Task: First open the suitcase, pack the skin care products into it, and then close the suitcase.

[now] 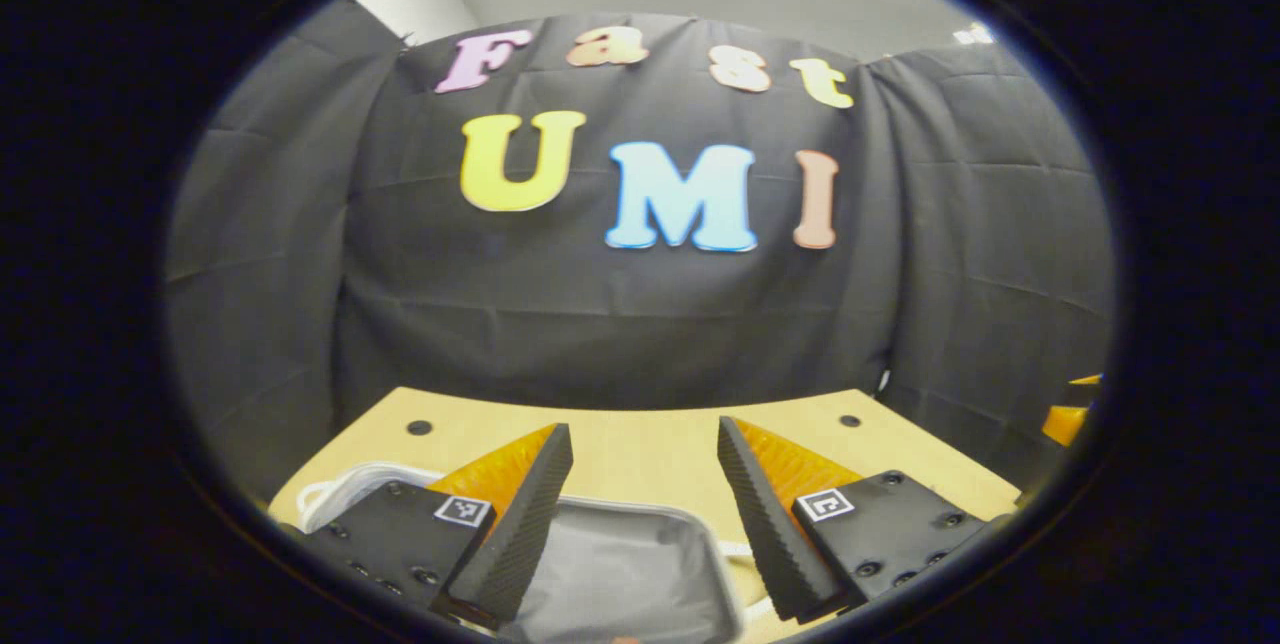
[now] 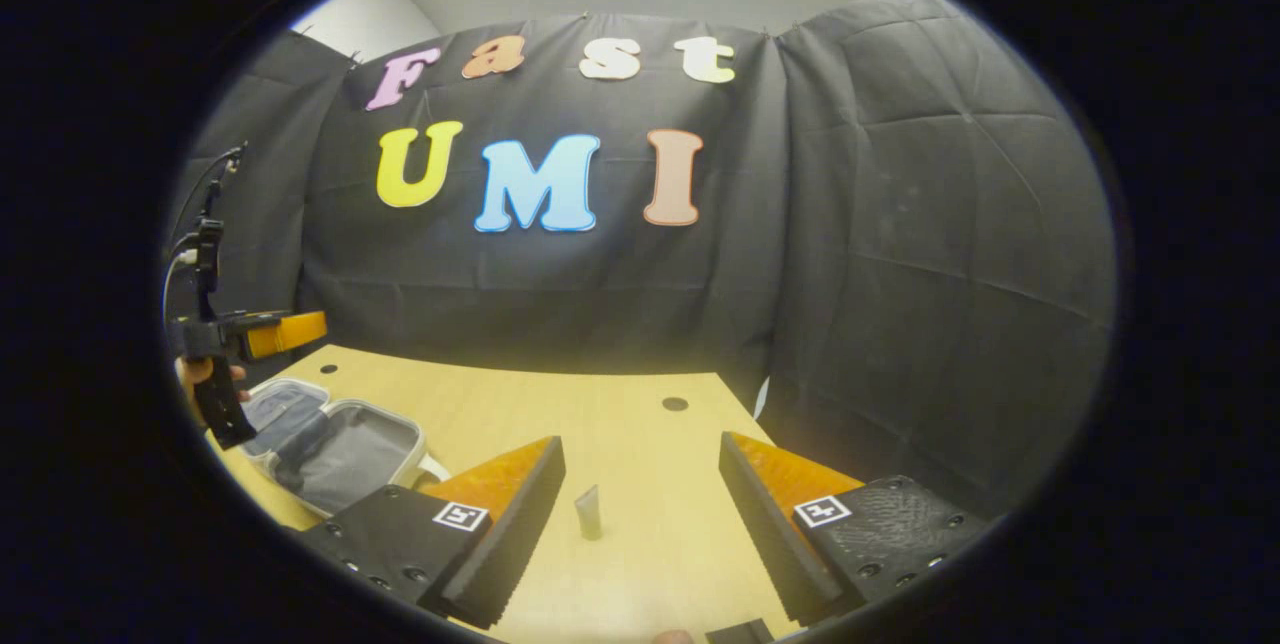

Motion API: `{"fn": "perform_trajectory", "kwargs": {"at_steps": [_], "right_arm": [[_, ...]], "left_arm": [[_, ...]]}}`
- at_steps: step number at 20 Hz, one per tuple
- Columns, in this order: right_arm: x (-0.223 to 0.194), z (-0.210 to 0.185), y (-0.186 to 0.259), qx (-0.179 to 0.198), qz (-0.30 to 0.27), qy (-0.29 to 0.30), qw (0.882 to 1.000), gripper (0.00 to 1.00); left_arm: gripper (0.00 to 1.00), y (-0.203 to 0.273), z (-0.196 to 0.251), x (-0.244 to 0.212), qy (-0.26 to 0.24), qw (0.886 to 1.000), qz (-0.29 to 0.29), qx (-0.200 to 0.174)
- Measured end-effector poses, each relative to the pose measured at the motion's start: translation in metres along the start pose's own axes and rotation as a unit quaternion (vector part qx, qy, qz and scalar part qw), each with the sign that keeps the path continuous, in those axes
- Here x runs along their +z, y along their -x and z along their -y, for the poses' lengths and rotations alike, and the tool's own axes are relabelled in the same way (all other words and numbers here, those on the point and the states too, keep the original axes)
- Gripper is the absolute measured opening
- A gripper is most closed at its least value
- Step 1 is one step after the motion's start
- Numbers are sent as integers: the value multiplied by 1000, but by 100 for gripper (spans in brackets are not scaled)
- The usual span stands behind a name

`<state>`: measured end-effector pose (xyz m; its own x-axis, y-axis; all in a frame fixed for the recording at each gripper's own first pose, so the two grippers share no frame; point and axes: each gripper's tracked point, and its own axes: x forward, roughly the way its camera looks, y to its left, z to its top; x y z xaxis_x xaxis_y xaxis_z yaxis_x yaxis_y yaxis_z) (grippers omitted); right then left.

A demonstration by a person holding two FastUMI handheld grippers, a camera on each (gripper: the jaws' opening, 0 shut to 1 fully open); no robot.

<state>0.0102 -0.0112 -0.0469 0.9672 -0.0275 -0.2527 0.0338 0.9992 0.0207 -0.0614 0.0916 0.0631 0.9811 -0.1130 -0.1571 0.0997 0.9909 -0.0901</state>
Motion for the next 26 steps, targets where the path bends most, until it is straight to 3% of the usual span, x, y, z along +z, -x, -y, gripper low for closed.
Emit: {"fn": "perform_trajectory", "kwargs": {"at_steps": [4,8,19,21,23,26], "right_arm": [[-9,15,-1,9,-10,9,1000,95],[-21,24,-8,28,-21,10,999,95],[-45,26,-30,63,-43,18,997,95],[-45,23,-33,68,-44,18,997,95],[-44,19,-39,72,-42,16,996,95],[-50,3,-54,86,-48,3,995,95]], "left_arm": [[95,-19,104,-35,2,997,-5,-71],[95,-31,176,-77,16,994,-7,-111],[94,-85,206,-247,9,987,-131,-93],[77,-90,196,-259,1,987,-146,-64],[45,-93,192,-260,0,984,-167,-61],[37,-91,193,-262,19,974,-214,-66]]}}
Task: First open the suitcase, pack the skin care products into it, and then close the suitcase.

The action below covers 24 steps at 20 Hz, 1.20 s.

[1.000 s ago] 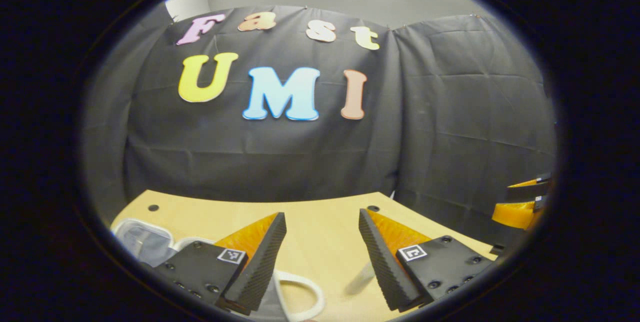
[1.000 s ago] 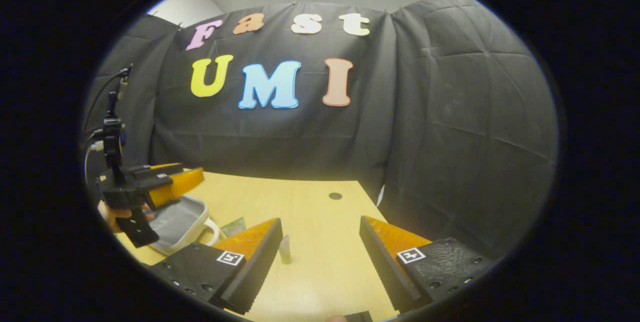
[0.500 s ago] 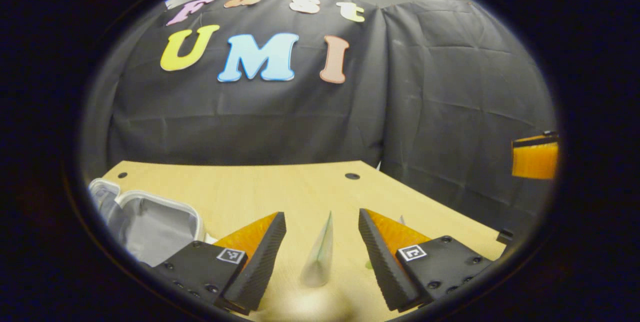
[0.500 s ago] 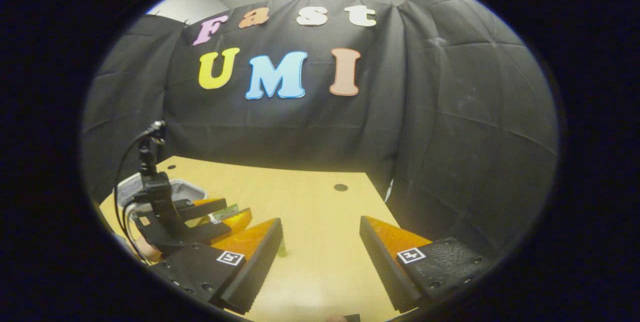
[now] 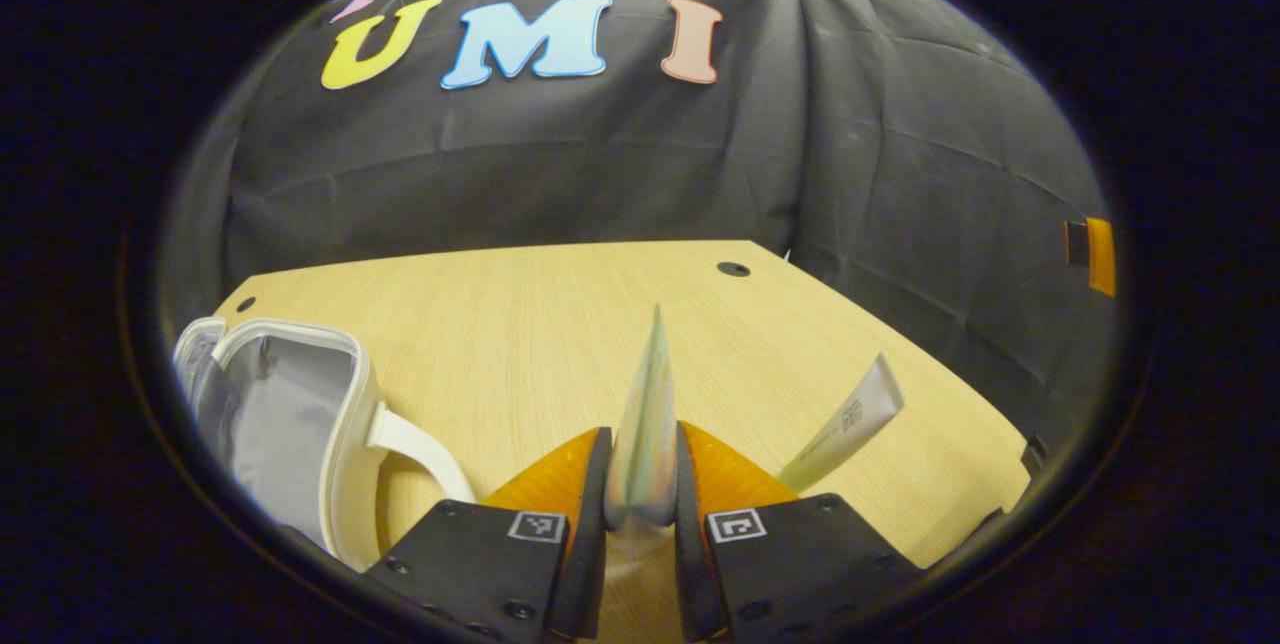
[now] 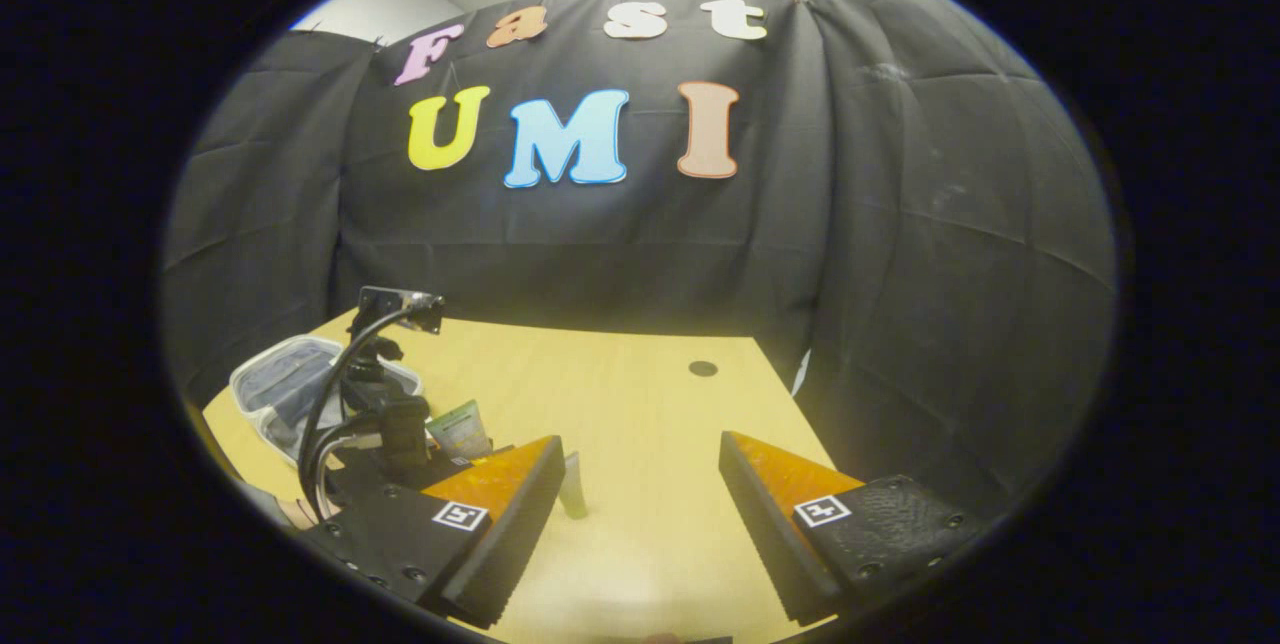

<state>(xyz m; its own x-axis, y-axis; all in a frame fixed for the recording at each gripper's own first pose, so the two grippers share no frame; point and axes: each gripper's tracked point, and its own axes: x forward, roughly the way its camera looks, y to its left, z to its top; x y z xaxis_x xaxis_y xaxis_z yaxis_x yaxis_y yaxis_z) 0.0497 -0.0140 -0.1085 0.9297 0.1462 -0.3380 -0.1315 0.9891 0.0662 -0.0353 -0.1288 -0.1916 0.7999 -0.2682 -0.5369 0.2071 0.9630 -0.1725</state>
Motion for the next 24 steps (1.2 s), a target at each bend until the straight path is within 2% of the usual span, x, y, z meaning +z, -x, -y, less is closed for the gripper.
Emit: {"fn": "perform_trajectory", "kwargs": {"at_steps": [1,2,5,7,10,12,14,17,18,19,20,21,22,24], "right_arm": [[-1,-7,-7,6,-3,-4,1000,95],[-2,-13,-14,10,-5,-6,1000,95],[-20,-33,-46,24,-21,-10,999,95],[-47,-45,-70,29,-53,-6,998,95],[-95,-54,-101,26,-110,-4,994,94],[-121,-57,-117,25,-145,-8,989,87],[-141,-57,-122,22,-178,-21,984,73],[-146,-51,-120,-15,-190,-48,980,25],[-145,-50,-114,-29,-194,-57,979,27],[-143,-52,-106,-37,-197,-71,977,21],[-139,-58,-95,-38,-196,-88,976,24],[-135,-68,-82,-36,-194,-105,975,23],[-131,-78,-68,-33,-195,-119,973,23],[-122,-105,-41,-21,-196,-147,969,23]], "left_arm": [[35,7,-3,0,21,1000,-15,-4],[37,16,-3,5,43,999,-20,-11],[35,63,-4,40,94,995,-13,-30],[35,103,-11,66,111,993,-4,-36],[35,153,-45,90,130,991,8,-20],[35,180,-80,92,146,989,2,2],[34,198,-122,77,151,988,-20,37],[35,206,-183,43,150,983,-75,77],[34,204,-202,28,146,981,-98,88],[35,203,-218,16,138,979,-120,95],[35,201,-231,5,133,976,-142,99],[39,195,-241,-4,128,974,-161,100],[35,189,-250,-12,123,971,-178,98],[35,176,-266,-26,110,966,-213,96]]}}
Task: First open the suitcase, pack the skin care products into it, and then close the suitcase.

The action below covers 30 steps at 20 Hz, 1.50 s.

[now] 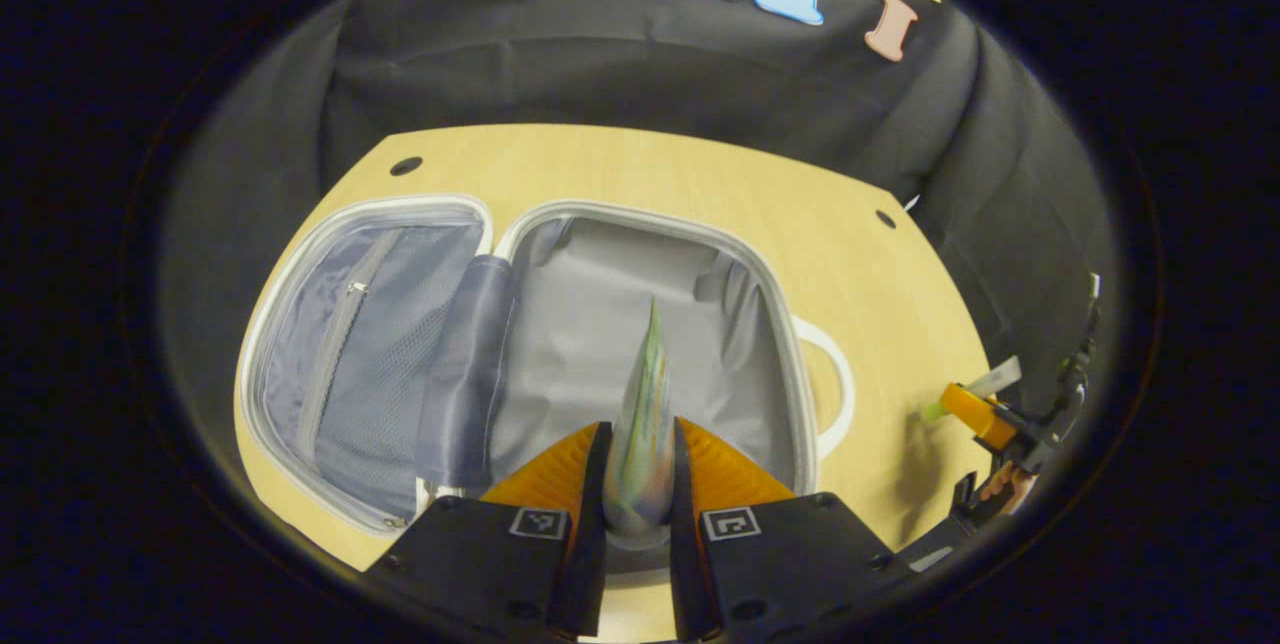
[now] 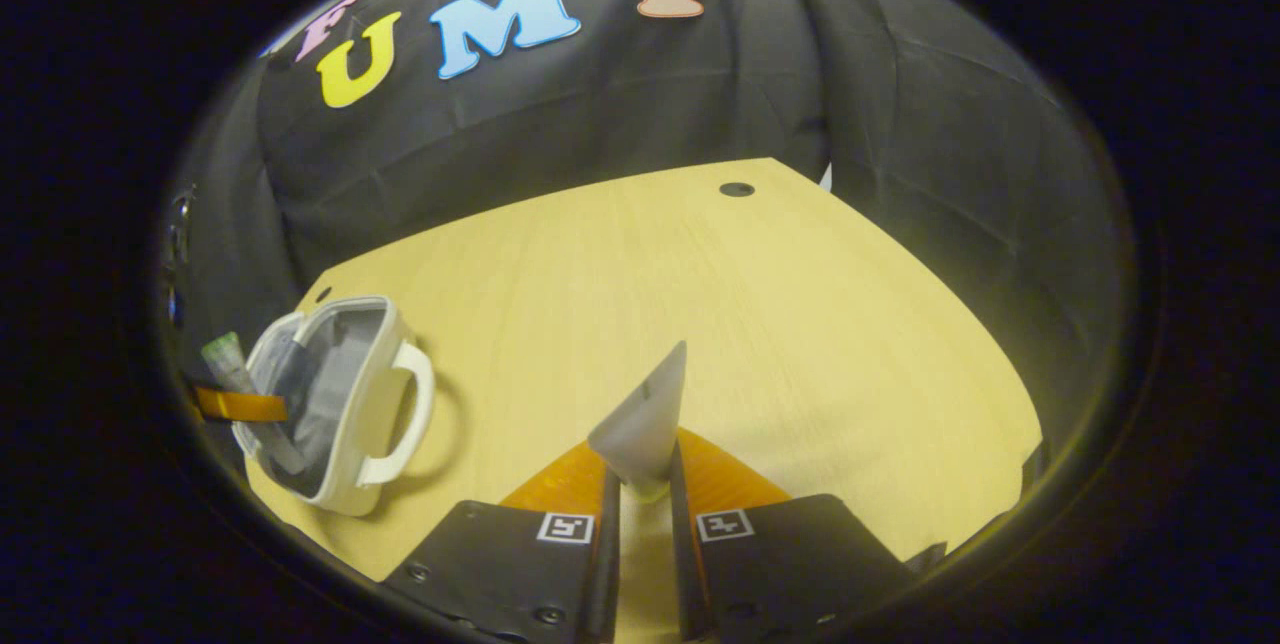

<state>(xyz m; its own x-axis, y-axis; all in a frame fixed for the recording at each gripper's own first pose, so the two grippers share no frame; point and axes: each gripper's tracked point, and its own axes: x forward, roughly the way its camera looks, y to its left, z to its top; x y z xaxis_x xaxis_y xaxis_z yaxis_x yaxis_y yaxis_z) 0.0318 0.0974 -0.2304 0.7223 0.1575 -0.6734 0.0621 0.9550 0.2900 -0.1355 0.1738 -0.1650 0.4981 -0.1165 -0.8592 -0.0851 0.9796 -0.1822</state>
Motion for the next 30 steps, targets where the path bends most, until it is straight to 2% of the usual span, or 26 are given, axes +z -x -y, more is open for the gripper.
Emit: {"fn": "perform_trajectory", "kwargs": {"at_steps": [3,6,8,9,11,12,16,18,19,20,21,24,25,26,27,28,30], "right_arm": [[-16,-37,36,26,-4,-20,999,22],[-24,-72,60,43,-3,-23,999,22],[-29,-89,65,41,-7,-8,999,22],[-29,-103,65,50,-9,0,999,22],[-31,-136,63,77,-18,12,997,22],[-31,-153,62,95,-24,18,995,22],[-35,-218,37,157,-50,60,984,22],[-45,-244,16,177,-77,77,978,22],[-49,-251,4,178,-88,83,976,19],[-54,-254,-7,176,-98,95,975,26],[-63,-255,-20,172,-114,111,972,23],[-75,-261,-40,175,-132,141,965,25],[-69,-261,-41,175,-118,148,966,28],[-62,-263,-39,180,-101,149,967,30],[-53,-264,-34,184,-85,149,968,36],[-44,-264,-30,186,-69,150,969,57],[-21,-258,-17,184,-26,158,970,68]], "left_arm": [[35,-27,-18,-3,-23,999,-33,16],[41,-39,-21,7,-28,999,-18,6],[51,-32,-22,17,-39,999,4,7],[62,-26,-19,22,-43,999,18,4],[81,-6,-17,32,-44,997,58,-7],[83,7,-17,36,-41,996,81,-11],[84,79,-42,38,-11,987,163,-3],[84,110,-66,25,10,984,179,13],[87,122,-80,21,18,982,186,24],[84,134,-94,14,26,981,190,40],[84,144,-109,9,34,978,196,57],[84,163,-148,-3,68,972,204,95],[87,167,-162,-4,80,970,206,106],[84,171,-176,-4,92,967,209,115],[84,174,-190,-4,105,964,212,122],[84,175,-204,-1,114,962,214,129],[84,178,-230,6,125,957,221,141]]}}
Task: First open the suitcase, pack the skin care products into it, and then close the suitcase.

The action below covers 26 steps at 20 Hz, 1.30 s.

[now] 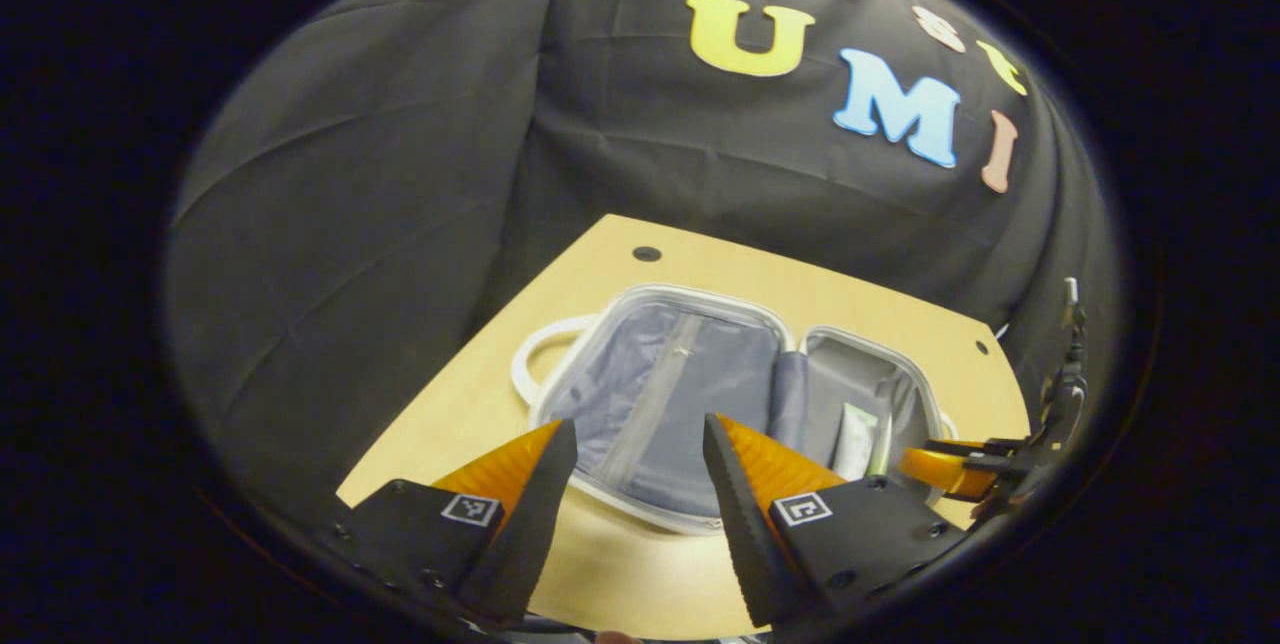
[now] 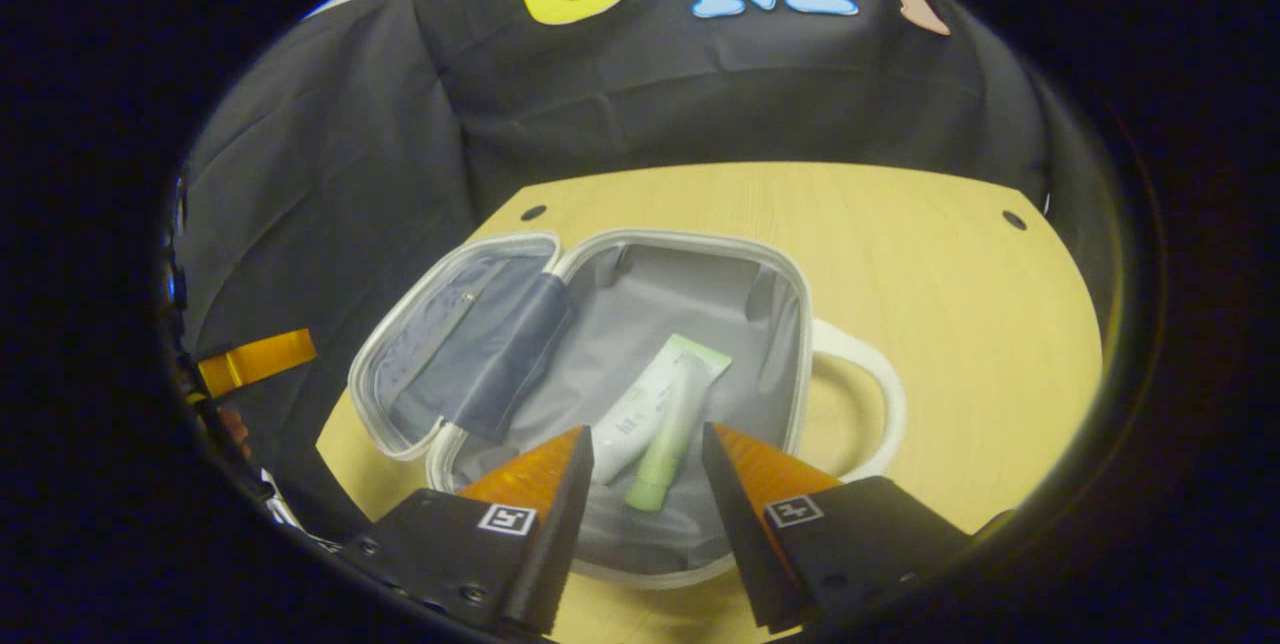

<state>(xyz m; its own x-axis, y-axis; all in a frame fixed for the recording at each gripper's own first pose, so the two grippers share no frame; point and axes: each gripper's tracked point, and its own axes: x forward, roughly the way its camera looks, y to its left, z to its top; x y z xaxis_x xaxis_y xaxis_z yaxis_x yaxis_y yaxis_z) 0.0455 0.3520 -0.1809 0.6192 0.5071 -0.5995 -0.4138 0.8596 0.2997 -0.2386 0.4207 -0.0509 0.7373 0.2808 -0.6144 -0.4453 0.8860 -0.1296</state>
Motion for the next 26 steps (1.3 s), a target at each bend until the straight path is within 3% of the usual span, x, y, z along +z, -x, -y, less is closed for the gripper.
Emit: {"fn": "perform_trajectory", "kwargs": {"at_steps": [1,3,6,8,14,19,21,22,25,26], "right_arm": [[12,6,10,-10,24,10,1000,80],[38,19,34,-37,74,29,996,92],[69,37,71,-83,145,48,985,93],[80,49,94,-112,169,44,978,94],[67,77,116,-166,134,19,977,93],[63,78,125,-181,122,6,976,94],[65,85,131,-194,126,-3,973,94],[67,88,136,-200,131,-5,971,95],[69,96,147,-214,139,-4,967,95],[69,98,149,-215,140,-3,967,94]], "left_arm": [[84,-7,-14,9,2,1000,5,8],[84,-26,-42,27,2,1000,8,14],[82,-63,-85,42,5,1000,-10,15],[84,-91,-105,50,33,999,-29,-1],[85,-164,-132,19,90,988,-116,-56],[85,-201,-129,-9,134,974,-161,-85],[84,-209,-115,-2,165,968,-146,-118],[84,-212,-114,-3,175,968,-142,-113],[28,-205,-127,2,187,967,-137,-106],[28,-206,-123,8,199,966,-124,-112]]}}
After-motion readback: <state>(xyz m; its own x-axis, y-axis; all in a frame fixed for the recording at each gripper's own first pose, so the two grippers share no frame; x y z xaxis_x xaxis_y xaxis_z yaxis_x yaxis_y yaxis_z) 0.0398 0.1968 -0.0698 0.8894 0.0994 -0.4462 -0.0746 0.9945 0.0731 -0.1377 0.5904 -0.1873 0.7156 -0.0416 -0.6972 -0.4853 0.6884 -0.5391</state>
